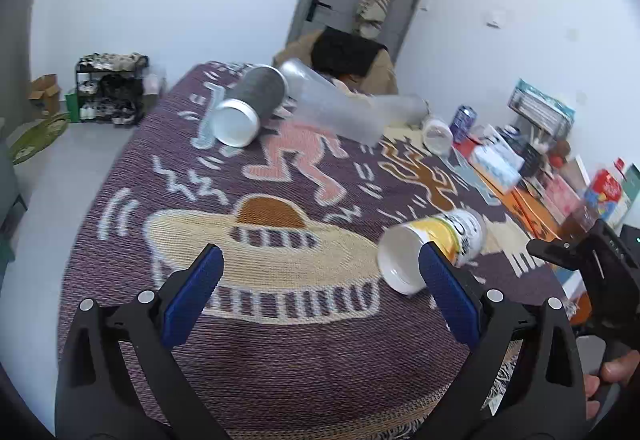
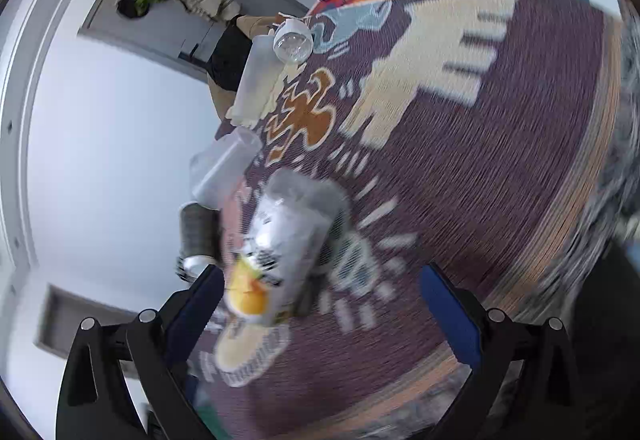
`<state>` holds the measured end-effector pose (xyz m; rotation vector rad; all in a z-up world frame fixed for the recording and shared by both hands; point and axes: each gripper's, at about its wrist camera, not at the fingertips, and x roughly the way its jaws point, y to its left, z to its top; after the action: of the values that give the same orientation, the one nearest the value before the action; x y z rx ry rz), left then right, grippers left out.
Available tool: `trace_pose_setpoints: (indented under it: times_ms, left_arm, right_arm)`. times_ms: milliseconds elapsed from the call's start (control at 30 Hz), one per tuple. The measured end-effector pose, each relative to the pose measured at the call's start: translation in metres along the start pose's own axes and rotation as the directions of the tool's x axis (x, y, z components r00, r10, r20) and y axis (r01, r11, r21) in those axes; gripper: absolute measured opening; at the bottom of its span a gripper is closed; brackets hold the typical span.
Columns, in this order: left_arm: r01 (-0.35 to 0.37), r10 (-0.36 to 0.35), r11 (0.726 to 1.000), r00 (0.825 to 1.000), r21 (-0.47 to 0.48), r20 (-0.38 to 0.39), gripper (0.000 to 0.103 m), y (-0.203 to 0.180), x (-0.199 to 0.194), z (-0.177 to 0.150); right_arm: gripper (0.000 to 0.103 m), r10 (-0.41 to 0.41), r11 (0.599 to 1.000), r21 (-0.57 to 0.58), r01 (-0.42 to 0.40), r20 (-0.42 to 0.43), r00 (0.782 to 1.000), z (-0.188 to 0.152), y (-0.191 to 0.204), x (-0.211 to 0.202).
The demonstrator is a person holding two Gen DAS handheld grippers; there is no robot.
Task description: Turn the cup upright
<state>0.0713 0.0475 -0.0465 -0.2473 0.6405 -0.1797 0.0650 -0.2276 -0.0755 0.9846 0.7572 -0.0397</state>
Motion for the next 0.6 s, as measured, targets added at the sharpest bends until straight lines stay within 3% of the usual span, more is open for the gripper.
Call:
trace_pose_setpoints:
  times_ms: [200,333,400,467,600]
  left_arm:
    - [0.072,-0.070,0.995,0.997,0.076,-0.035,0.097,-0.016,0.012,0.001]
    - [0.143,-0.134,0.976,0.989,0.162,-0.066,0.097,-0.027,0.021,0.006]
    - [0.191,-0.172,0.954,0.980,0.229,-0.103,0.097,-0.033,0.029,0.009]
    - [0.250,-0.218,0.939,0.964,0.235,-0.155,0.097,-0.036,0.040,0.012]
    - [0.286,-0.229,0.928,0.943,0.239,-0.240,0.097,-0.042,0.065,0.011]
  right_arm:
    - [0.096,-0.039,0.966,-0.255,0.037,-0.004,0.999,0.015,-0.003,0.002]
    - [0.096,-0.044,0.942,-0.334,0.043,0.004,0.999,0.023,-0.007,0.004]
    - [0.096,-0.045,0.926,-0.373,0.051,0.024,0.999,0.027,-0.009,0.002]
    - [0.096,-0.047,0.912,-0.405,0.059,0.039,0.998,0.030,-0.010,0.001]
    - [0.096,-0.024,0.883,-0.467,0.047,0.053,0.998,0.031,-0.012,-0.001]
